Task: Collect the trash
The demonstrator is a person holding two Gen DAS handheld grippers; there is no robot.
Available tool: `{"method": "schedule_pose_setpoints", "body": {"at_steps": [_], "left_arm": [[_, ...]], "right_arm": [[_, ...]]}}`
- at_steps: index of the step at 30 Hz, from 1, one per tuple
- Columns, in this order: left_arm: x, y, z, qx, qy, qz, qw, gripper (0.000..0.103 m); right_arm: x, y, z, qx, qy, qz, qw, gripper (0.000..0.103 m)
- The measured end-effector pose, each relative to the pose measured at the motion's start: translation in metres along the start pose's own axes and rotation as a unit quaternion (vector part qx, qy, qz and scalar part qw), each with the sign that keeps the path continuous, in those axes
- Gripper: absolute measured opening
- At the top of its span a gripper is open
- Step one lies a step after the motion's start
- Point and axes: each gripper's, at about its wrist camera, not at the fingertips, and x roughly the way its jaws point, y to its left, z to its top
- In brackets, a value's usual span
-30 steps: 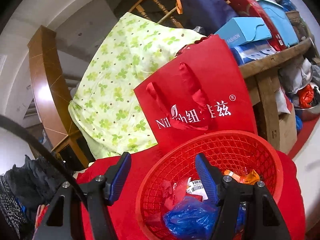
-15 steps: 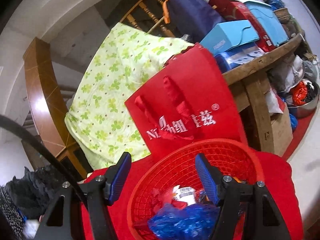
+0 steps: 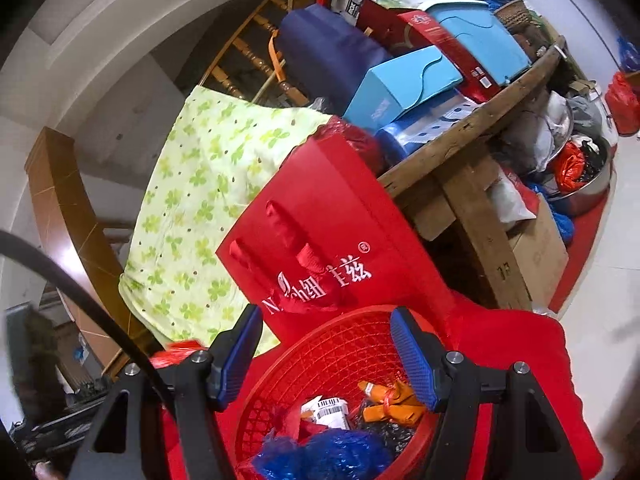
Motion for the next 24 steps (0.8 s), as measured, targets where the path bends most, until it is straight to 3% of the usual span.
{"method": "schedule_pose_setpoints", "body": {"at_steps": [2,4,15,24], "left_arm": [[-0.002,0.003,-0.002,-0.008,0.0,0.009,0.9999,0.074],[-0.01,0.006,-0.004,-0.01,-0.009,0.02,0.9997,0.078],[-0.06,0.036,-0.014,-0.016,-0.012,0.12,0.9926,0.089],[-0.097,0.064,-0.027,-0.038,-0.007,0.165,0.9855,0.094]], "right_arm": [[0.001,0.0,0.001,-0.005,0.002,0.0,1.0,0.07],[0.001,0.001,0.001,-0.014,0.002,-0.002,1.0,0.07],[0.005,0.033,-0.016,-0.081,0.01,-0.012,0.997,0.07],[-0.007,0.078,-0.044,-0.146,0.025,-0.024,0.989,0.07]]}}
